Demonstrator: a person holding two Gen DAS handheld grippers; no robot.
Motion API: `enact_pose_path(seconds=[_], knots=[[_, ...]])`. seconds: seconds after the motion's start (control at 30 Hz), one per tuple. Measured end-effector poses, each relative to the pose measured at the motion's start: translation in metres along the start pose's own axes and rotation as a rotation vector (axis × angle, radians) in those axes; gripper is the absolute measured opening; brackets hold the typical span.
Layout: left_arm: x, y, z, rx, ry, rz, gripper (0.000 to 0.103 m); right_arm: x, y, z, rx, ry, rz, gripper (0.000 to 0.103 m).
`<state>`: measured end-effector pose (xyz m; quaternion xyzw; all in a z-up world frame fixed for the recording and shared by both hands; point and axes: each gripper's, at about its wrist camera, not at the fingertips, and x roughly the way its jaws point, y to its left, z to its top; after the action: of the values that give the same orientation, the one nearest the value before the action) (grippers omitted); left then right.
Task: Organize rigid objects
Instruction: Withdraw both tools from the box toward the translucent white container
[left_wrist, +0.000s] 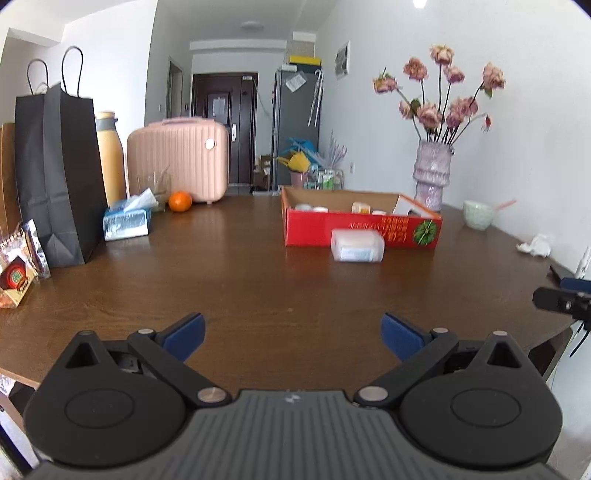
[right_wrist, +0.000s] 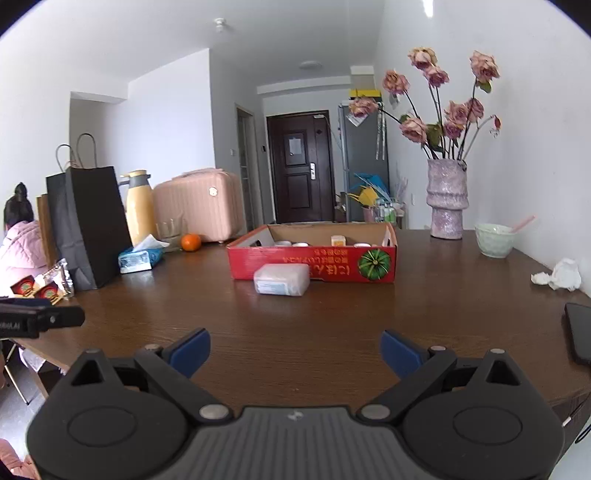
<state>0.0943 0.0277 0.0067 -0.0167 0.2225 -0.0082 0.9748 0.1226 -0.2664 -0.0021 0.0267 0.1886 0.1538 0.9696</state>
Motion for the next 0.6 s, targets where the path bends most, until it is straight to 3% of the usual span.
enact_pose_path(seconds=[0.3, 0.5, 0.6], knots=[[0.038, 0.008, 0.005, -0.004, 0.082, -0.016, 0.102, 0.042, -0.02, -0.002, 0.101, 0.048, -0.05, 0.098], [0.072, -0.001, 0.026, -0.004, 0.095, -0.084, 0.09, 0.074, -0.03, 0.005, 0.134, 0.081, -0.046, 0.097], [0.098, -0.006, 0.039, -0.01, 0.11, -0.126, 0.078, 0.094, -0.035, 0.014, 0.141, 0.093, -0.034, 0.096]])
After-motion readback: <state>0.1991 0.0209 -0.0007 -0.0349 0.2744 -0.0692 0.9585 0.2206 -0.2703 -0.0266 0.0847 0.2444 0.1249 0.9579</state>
